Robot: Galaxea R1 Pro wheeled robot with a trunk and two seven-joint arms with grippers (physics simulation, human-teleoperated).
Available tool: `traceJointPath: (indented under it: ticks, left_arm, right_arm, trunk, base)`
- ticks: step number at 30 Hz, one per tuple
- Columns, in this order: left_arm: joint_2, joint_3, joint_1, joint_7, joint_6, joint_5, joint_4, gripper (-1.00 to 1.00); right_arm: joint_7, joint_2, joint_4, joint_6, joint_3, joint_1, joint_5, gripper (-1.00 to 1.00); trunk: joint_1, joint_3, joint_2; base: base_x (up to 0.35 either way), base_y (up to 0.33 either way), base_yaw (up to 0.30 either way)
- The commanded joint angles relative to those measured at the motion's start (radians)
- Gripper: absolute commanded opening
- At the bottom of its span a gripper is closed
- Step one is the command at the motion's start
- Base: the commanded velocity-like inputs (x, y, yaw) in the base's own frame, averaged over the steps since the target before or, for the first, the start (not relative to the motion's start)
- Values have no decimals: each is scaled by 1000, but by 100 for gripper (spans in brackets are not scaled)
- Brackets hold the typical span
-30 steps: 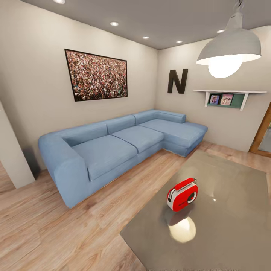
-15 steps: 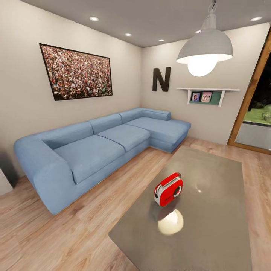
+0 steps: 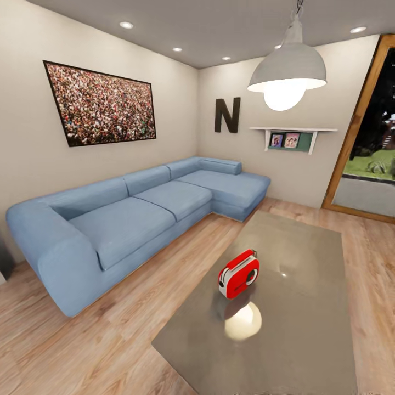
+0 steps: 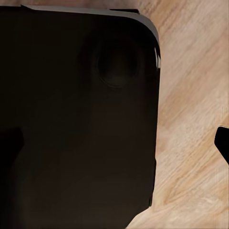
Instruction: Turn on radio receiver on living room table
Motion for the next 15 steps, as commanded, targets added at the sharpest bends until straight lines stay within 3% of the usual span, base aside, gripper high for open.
traceJointPath:
  ticks: [1,15]
  left_arm:
    - [0,0,0,0,0,0,0,100]
    - [0,0,0,1,0,0,0,100]
  right_arm:
    - [0,0,0,0,0,0,-1,100]
    - [0,0,1,0,-1,0,-1,100]
  trunk:
    - [0,0,0]
    - [0,0,0]
  base:
    - [0,0,-247]
    - [0,0,-281]
